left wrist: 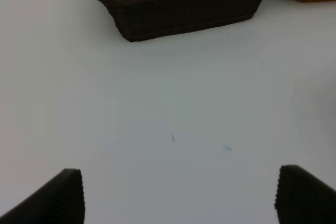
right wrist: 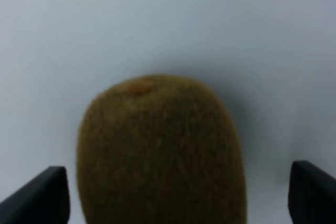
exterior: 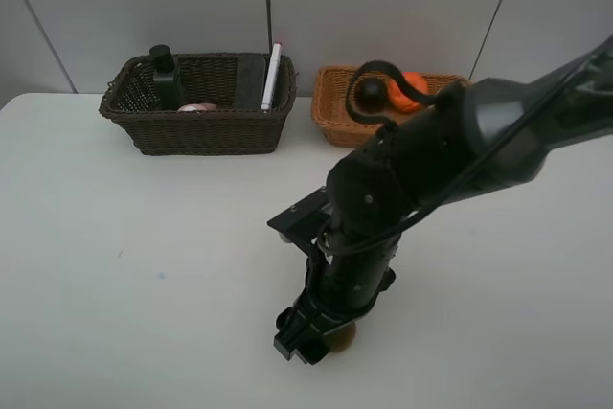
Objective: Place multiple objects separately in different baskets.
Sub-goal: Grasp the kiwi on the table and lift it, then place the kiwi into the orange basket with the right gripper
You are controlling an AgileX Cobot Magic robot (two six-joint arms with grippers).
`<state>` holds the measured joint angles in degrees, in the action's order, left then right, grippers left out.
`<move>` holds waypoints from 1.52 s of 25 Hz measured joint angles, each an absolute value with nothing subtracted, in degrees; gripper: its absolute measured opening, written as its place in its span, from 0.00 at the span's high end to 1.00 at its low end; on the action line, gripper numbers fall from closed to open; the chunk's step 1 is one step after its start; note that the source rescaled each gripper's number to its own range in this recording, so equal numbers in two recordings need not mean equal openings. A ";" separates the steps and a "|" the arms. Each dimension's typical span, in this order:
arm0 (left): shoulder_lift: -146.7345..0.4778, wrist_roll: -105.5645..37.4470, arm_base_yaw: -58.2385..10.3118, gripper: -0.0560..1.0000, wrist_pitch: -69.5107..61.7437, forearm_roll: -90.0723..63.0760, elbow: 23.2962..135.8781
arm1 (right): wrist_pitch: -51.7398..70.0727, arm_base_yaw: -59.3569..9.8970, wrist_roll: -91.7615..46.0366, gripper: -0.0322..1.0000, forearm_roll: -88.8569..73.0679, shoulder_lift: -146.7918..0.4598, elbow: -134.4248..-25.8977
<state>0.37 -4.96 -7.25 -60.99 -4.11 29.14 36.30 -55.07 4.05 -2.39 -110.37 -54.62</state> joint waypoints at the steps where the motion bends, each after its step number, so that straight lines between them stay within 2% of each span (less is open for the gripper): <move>1: 0.37 -4.96 -7.25 0.06 -60.99 -4.11 29.14 | 36.04 -55.07 3.92 0.02 -2.39 -110.37 -54.62; 7: 0.37 -4.96 -7.25 0.06 -60.99 -4.11 29.14 | 35.92 -55.07 3.74 0.03 -3.77 -110.42 -54.62; 10: 0.37 -4.96 -7.25 0.06 -60.99 -4.11 29.14 | 35.92 -55.07 3.52 0.20 -4.67 -110.42 -54.62; 12: 0.37 -4.96 -7.25 0.06 -60.99 -4.11 29.14 | 35.92 -55.07 1.41 0.39 -6.17 -110.42 -54.62; 13: 0.37 -4.96 -7.25 0.06 -60.99 -4.11 29.14 | 35.98 -55.07 0.00 0.42 -7.41 -110.42 -54.62; 20: 0.37 -4.96 -7.25 0.06 -60.99 -4.11 29.14 | 38.31 -55.07 -4.19 0.42 -8.20 -108.66 -55.20; 25: 0.37 -4.96 -7.25 0.06 -60.99 -4.11 29.14 | 46.68 -53.94 -2.14 0.42 -5.71 -101.88 -63.01; 28: 0.37 -4.96 -7.25 0.06 -60.99 -4.11 29.14 | 48.15 -48.68 1.05 0.42 -1.44 -99.32 -70.57; 31: 0.37 -4.96 -7.25 0.06 -60.99 -4.11 29.14 | 48.20 -39.37 1.86 0.42 0.72 -100.76 -79.87; 38: 0.37 -4.96 -7.25 0.06 -60.99 -4.11 29.14 | 46.51 -21.19 2.21 0.42 0.65 -116.69 -98.60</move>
